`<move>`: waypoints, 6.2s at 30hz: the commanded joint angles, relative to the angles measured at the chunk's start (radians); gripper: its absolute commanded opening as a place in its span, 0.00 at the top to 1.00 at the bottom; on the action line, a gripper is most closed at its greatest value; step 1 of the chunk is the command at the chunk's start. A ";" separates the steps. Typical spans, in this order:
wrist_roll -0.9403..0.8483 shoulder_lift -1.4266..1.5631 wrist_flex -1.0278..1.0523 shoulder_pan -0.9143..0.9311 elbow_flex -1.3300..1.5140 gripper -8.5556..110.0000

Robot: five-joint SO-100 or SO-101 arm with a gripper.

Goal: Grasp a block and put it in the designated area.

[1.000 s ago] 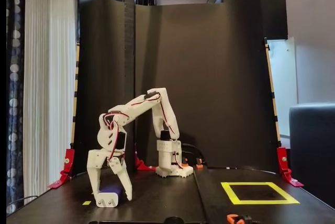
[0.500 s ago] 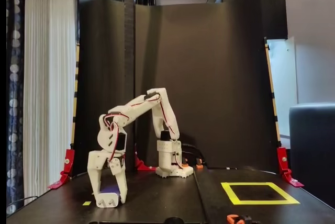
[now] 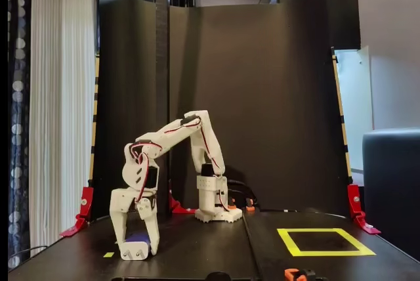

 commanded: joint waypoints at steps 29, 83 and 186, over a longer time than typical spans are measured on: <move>0.325 0.307 0.225 -0.316 -0.029 0.79; 1.284 0.183 0.187 -1.427 -0.029 0.79; 1.262 0.287 0.376 -1.393 -0.158 0.66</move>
